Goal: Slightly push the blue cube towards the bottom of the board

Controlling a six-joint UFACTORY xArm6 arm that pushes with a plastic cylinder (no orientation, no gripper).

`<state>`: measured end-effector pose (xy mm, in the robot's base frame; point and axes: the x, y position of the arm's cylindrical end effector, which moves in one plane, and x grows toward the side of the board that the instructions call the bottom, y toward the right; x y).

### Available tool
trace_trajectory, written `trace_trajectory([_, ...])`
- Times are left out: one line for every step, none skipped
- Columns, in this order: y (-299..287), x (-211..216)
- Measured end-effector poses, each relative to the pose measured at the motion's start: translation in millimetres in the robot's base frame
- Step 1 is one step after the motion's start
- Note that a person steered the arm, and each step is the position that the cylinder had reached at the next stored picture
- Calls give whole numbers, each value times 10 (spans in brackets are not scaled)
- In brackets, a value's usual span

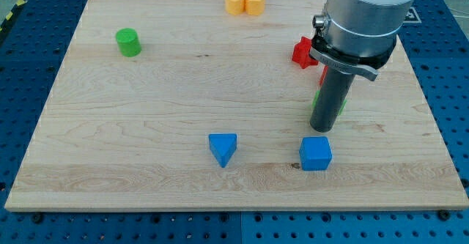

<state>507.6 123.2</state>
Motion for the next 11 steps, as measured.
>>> trace_trajectory([42, 0])
trace_trajectory([42, -1])
trace_trajectory([48, -1])
trace_trajectory([-32, -5])
trace_trajectory([-173, -12])
trace_trajectory([-216, 74])
trace_trajectory([-379, 93])
trace_trajectory([-379, 107])
trace_trajectory([-233, 228])
trace_trajectory([-222, 263])
trace_trajectory([-234, 300])
